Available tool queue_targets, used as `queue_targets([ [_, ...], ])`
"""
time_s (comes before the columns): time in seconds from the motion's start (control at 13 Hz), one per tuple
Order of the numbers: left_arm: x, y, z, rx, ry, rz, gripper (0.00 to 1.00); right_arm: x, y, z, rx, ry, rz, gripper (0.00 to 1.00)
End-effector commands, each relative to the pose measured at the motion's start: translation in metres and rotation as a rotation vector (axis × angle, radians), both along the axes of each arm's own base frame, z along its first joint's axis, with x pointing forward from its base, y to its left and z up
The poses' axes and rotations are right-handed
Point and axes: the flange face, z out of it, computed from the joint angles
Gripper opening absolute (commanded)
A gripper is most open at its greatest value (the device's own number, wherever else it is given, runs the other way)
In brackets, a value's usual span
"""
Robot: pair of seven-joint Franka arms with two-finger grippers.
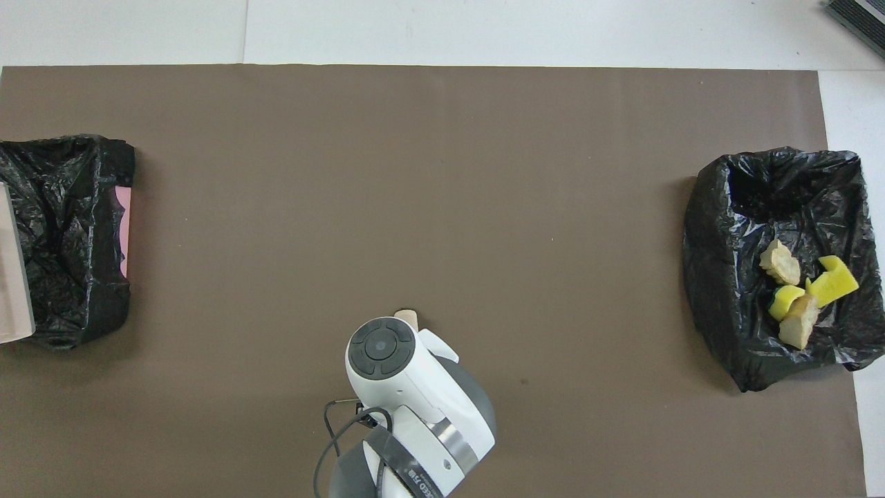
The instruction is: Sweep and dump trash in bin
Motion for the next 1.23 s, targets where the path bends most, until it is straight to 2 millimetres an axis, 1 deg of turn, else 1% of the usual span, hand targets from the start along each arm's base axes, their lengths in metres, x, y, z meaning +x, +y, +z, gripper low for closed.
queue_targets([
  [0.0,0.015,-0.018,0.006,0.119,-0.017,0.021,0.0,0.016,-0.025,0.042,0.038,-0.033,-0.039,1.0],
  [0.08,0.015,-0.022,0.003,0.159,-0.009,0.027,0.0,0.018,-0.032,0.057,0.05,-0.046,-0.044,1.0],
  [0.15,0.02,-0.038,0.0,0.2,-0.011,0.03,0.0,0.024,-0.044,0.072,0.061,-0.055,-0.052,1.0],
  [0.31,0.016,-0.062,0.001,0.297,-0.006,0.046,0.0,0.045,-0.077,0.1,0.086,-0.07,-0.06,1.0],
  [0.46,0.02,-0.08,0.004,0.374,0.031,0.048,0.0,0.06,-0.104,0.119,0.082,-0.127,0.0,1.0],
  [0.54,0.023,-0.092,0.006,0.418,0.049,0.04,0.0,0.067,-0.112,0.132,0.068,-0.182,0.051,1.0],
  [0.62,0.023,-0.099,0.009,0.448,0.065,0.048,0.0,0.077,-0.126,0.144,0.066,-0.22,0.076,1.0],
  [0.69,0.022,-0.102,0.012,0.463,0.078,0.055,0.0,0.09,-0.139,0.155,0.079,-0.242,0.081,1.0],
  [0.77,0.02,-0.105,0.021,0.474,0.07,0.053,0.0,0.102,-0.159,0.168,0.095,-0.27,0.078,1.0],
  [0.85,0.016,-0.105,0.033,0.49,0.059,0.047,0.0,0.114,-0.179,0.177,0.106,-0.289,0.076,1.0],
  [0.92,0.013,-0.109,0.039,0.494,0.064,0.043,0.0,0.124,-0.197,0.187,0.116,-0.31,0.071,1.0],
  [1.0,0.013,-0.12,0.042,0.497,0.074,0.044,0.0,0.135,-0.214,0.198,0.121,-0.337,0.058,1.0],
  [1.16,0.012,-0.127,0.052,0.484,0.08,0.069,0.0,0.15,-0.242,0.214,0.112,-0.38,0.063,1.0],
])
